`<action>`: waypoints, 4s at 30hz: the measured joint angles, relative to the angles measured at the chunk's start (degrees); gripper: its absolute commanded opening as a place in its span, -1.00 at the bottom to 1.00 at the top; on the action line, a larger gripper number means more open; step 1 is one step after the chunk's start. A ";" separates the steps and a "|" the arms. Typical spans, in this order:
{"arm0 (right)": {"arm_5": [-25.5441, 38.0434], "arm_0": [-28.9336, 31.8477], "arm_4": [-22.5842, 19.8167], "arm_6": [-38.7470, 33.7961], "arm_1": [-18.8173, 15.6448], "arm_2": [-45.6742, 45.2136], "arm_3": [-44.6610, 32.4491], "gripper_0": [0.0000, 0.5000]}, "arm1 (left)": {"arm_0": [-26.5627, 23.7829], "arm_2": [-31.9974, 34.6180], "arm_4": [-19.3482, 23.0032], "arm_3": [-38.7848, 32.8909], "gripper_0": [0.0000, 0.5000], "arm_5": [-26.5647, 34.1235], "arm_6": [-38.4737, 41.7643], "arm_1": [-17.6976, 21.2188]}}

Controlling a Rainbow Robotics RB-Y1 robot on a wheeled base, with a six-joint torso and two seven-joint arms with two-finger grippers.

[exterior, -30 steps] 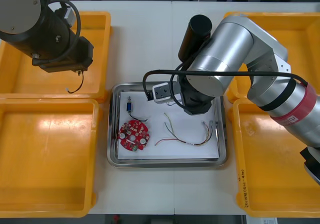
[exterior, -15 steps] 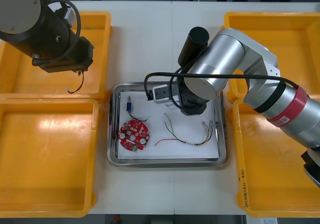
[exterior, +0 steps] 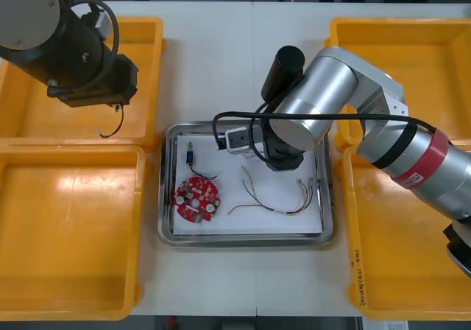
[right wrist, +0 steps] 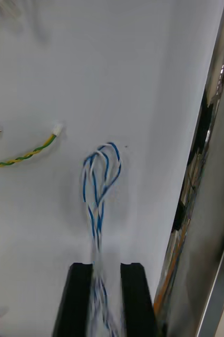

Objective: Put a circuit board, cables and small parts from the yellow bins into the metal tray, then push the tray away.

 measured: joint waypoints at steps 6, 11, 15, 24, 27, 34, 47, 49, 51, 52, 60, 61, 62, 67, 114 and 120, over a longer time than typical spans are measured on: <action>0.65 0.00 1.14 -0.03 0.06 0.00 -0.15 1.00 | 0.00 0.00 0.11 0.00 -1.00 0.00 0.00 0.00; 5.01 0.00 1.22 -0.10 0.07 -0.08 -2.12 1.00 | 0.00 0.00 0.15 0.00 -1.00 0.00 0.00 0.00; 10.02 0.00 1.22 -0.43 0.24 -1.20 -5.33 1.00 | 0.00 0.00 0.20 -0.02 -1.00 0.00 0.00 0.00; 24.28 -0.43 1.19 -1.94 5.27 -11.48 -7.53 1.00 | 0.00 0.00 0.52 -0.04 -1.00 0.01 0.00 0.00; 24.42 -1.07 1.08 -2.03 6.68 -15.22 -7.58 1.00 | 0.00 0.00 0.59 -0.04 -1.00 0.01 0.01 0.00; 24.62 -1.46 0.76 -4.23 6.90 -24.31 -12.40 1.00 | 0.00 0.00 0.68 -0.06 -1.00 0.01 0.01 0.00; 24.66 0.07 -6.04 -19.53 -3.85 -33.18 -21.59 1.00 | 0.00 0.00 1.82 -0.20 -1.00 0.02 0.04 -0.06; 24.66 1.08 -6.11 -20.32 -5.59 -34.03 -22.97 1.00 | 0.00 0.00 1.89 -0.22 -1.00 0.03 0.05 -0.12; 24.66 2.26 -6.20 -23.19 -7.07 -35.20 -23.73 1.00 | -0.02 -0.02 1.91 -0.28 -1.00 0.03 0.07 -0.43; 24.66 2.86 -6.28 -25.09 -7.65 -35.88 -23.81 1.00 | -0.05 -0.08 1.89 -0.30 -1.00 0.03 0.07 -0.66; 24.66 9.02 -7.38 -29.12 -10.45 -44.85 -23.85 1.00 | -1.82 -4.27 0.49 -0.32 -1.00 0.03 3.65 -3.64; 24.66 9.90 -7.39 -29.12 -10.61 -46.11 -23.85 1.00 | -2.15 -5.00 0.32 -0.32 -1.00 0.03 5.41 -4.11; 24.66 10.73 -7.40 -29.12 -10.77 -47.39 -23.86 1.00 | -2.43 -5.64 0.21 -0.32 -1.00 0.03 7.15 -4.55; 24.66 14.99 -7.40 -29.19 -12.51 -52.24 -23.87 1.00 | -3.73 -9.46 -0.88 -0.32 -1.00 0.04 17.79 -6.57; 24.66 36.85 -6.96 -43.72 -6.63 -66.10 -27.18 1.00 | -5.88 -34.42 -8.04 15.54 1.00 -19.26 20.22 -10.67; 24.66 37.85 -6.66 -48.51 -6.62 -66.07 -27.40 1.00 | -5.88 -34.42 -8.41 15.56 1.00 -19.29 20.23 -10.68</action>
